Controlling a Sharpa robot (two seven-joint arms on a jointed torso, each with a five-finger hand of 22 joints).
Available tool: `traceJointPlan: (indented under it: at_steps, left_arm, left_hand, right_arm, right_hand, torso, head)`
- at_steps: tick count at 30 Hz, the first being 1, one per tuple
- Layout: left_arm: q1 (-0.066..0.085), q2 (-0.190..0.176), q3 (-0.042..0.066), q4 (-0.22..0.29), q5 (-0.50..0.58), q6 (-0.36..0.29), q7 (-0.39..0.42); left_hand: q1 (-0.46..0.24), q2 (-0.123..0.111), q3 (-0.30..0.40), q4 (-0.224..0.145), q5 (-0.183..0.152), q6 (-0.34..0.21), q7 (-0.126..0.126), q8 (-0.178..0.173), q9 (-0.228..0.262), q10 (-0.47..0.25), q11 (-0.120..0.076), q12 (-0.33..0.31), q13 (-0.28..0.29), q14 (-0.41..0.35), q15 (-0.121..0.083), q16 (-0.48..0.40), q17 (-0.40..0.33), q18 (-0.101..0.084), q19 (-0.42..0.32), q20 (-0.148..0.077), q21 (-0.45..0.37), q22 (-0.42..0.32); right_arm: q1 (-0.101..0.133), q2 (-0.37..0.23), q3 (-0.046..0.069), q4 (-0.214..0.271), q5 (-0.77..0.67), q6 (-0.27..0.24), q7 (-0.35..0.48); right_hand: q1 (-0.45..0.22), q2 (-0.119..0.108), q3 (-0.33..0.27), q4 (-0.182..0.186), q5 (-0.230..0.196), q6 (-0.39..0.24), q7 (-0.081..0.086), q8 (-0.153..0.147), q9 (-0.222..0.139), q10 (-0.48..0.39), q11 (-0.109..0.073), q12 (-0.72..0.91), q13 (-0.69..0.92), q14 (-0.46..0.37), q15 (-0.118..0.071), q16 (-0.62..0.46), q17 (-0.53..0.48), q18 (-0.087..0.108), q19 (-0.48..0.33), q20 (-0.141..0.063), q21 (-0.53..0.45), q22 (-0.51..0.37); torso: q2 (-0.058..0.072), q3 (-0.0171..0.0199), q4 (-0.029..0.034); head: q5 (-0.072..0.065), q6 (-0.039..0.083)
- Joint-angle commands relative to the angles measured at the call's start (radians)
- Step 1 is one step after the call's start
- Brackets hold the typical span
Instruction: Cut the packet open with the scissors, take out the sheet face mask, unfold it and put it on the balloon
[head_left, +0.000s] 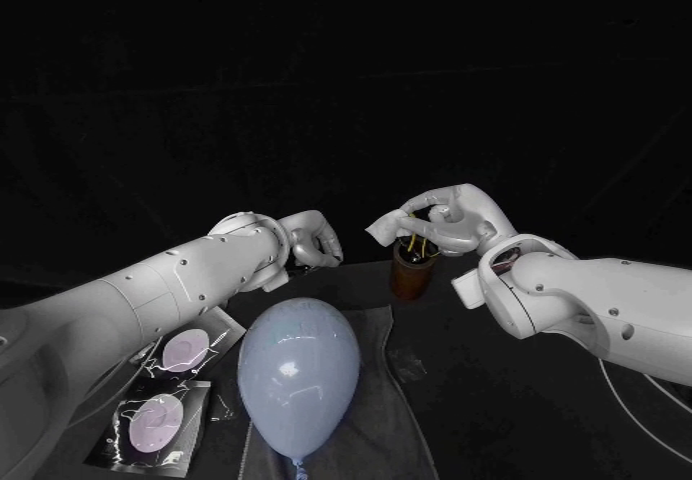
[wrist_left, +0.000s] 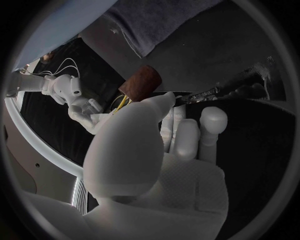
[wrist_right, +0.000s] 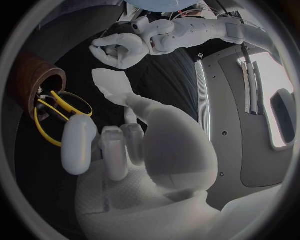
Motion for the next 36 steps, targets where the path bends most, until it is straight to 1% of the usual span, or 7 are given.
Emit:
traceJointPlan:
  at_steps: [1, 13, 18, 25, 29, 34, 36]
  left_arm:
    - [0.009, -0.014, 0.005, 0.021, 0.104, 0.031, -0.026]
    - [0.03, -0.12, 0.027, 0.124, 0.182, -0.014, -0.06]
    - [0.042, -0.205, 0.029, 0.202, 0.236, -0.063, -0.095]
    - [0.048, -0.361, 0.027, 0.337, 0.309, -0.147, -0.147]
    - [0.045, -0.446, 0.014, 0.415, 0.319, -0.175, -0.167]
    - [0.022, -0.561, -0.005, 0.524, 0.303, -0.195, -0.18]
    - [0.007, -0.599, -0.016, 0.556, 0.288, -0.198, -0.18]
  left_hand:
    - [-0.011, -0.001, 0.004, -0.001, 0.002, 0.007, -0.003, 0.004, 0.04, 0.01, 0.0, -0.003, -0.001, -0.003, -0.004, -0.002, -0.001, -0.006, -0.005, -0.002, -0.001, -0.001]
    - [-0.014, -0.002, 0.006, -0.004, 0.002, 0.008, -0.003, 0.004, 0.041, 0.012, 0.0, -0.004, -0.002, -0.003, -0.005, -0.002, -0.001, -0.006, -0.007, -0.002, -0.002, -0.004]
    - [-0.02, -0.003, 0.01, -0.007, 0.002, 0.01, -0.004, 0.004, 0.043, 0.016, -0.001, -0.005, -0.004, -0.002, -0.005, -0.002, 0.0, -0.007, -0.003, -0.003, 0.0, 0.001]
    - [-0.031, -0.006, 0.016, -0.011, 0.002, 0.014, -0.005, 0.004, 0.047, 0.022, -0.003, -0.006, -0.006, 0.0, -0.007, -0.002, 0.0, -0.006, -0.004, -0.004, -0.001, -0.002]
    - [-0.037, -0.007, 0.018, -0.012, 0.002, 0.017, -0.006, 0.005, 0.049, 0.026, -0.004, -0.006, -0.008, 0.001, -0.008, -0.003, -0.002, -0.006, -0.001, -0.005, 0.0, 0.0]
    - [-0.04, -0.008, 0.02, -0.013, 0.002, 0.018, -0.008, 0.005, 0.051, 0.029, -0.004, -0.006, -0.009, 0.002, -0.009, -0.003, -0.001, -0.006, -0.003, -0.005, -0.002, -0.002]
    - [-0.042, -0.009, 0.021, -0.014, 0.002, 0.019, -0.008, 0.005, 0.051, 0.031, -0.004, -0.006, -0.009, 0.003, -0.009, -0.003, -0.001, -0.006, -0.001, -0.006, -0.001, 0.0]
  right_arm:
    - [-0.006, 0.004, 0.0, -0.009, 0.0, 0.017, 0.006]
    - [-0.04, 0.014, -0.001, -0.053, 0.008, 0.024, 0.011]
    - [-0.058, 0.015, -0.001, -0.064, 0.01, 0.028, 0.012]
    - [-0.085, 0.016, -0.002, -0.076, 0.012, 0.033, 0.015]
    - [-0.1, 0.018, -0.002, -0.082, 0.013, 0.036, 0.016]
    - [-0.121, 0.02, -0.002, -0.088, 0.014, 0.041, 0.018]
    - [-0.126, 0.021, -0.002, -0.091, 0.015, 0.042, 0.018]
  right_hand:
    - [-0.002, 0.01, 0.002, -0.006, 0.003, 0.005, -0.002, 0.003, 0.002, 0.05, -0.003, 0.003, 0.19, 0.108, -0.007, 0.006, 0.263, 0.012, 0.0, 0.002, 0.004, 0.092]
    - [-0.002, 0.011, 0.003, -0.006, 0.003, 0.004, -0.002, 0.004, 0.002, 0.049, -0.003, 0.003, 0.19, 0.108, -0.007, 0.006, 0.263, 0.012, -0.001, 0.002, 0.002, 0.091]
    - [-0.002, 0.011, 0.003, -0.006, 0.003, 0.004, -0.002, 0.004, 0.002, 0.049, -0.003, 0.003, 0.19, 0.108, -0.007, 0.006, 0.263, 0.012, -0.001, 0.002, 0.002, 0.091]
    - [-0.003, 0.012, 0.003, -0.007, 0.003, 0.003, -0.002, 0.005, 0.003, 0.049, -0.003, 0.003, 0.19, 0.108, -0.007, 0.006, 0.263, 0.013, -0.002, 0.002, 0.001, 0.09]
    - [-0.003, 0.012, 0.003, -0.007, 0.003, 0.003, -0.002, 0.005, 0.003, 0.049, -0.003, 0.003, 0.19, 0.108, -0.007, 0.006, 0.263, 0.013, -0.002, 0.002, 0.001, 0.09]
    - [-0.003, 0.013, 0.004, -0.007, 0.003, 0.003, -0.001, 0.006, 0.003, 0.048, -0.002, 0.001, 0.189, 0.108, -0.007, 0.006, 0.263, 0.013, -0.003, 0.002, -0.002, 0.088]
    - [-0.003, 0.013, 0.004, -0.007, 0.003, 0.003, -0.001, 0.006, 0.003, 0.048, -0.002, 0.001, 0.189, 0.108, -0.007, 0.006, 0.263, 0.013, -0.003, 0.002, -0.002, 0.088]
  torso:
    - [-0.016, -0.0056, 0.0123]
    - [-0.05, -0.0221, 0.0448]
    - [-0.066, -0.0282, 0.0637]
    - [-0.098, -0.0338, 0.0997]
    - [-0.11, -0.0366, 0.1085]
    - [-0.126, -0.0407, 0.1126]
    - [-0.132, -0.0406, 0.1138]
  head:
    - [-0.002, -0.006]
    - [0.014, -0.025]
    - [0.061, -0.041]
    - [0.123, -0.087]
    - [0.161, -0.111]
    - [0.225, -0.147]
    - [0.237, -0.157]
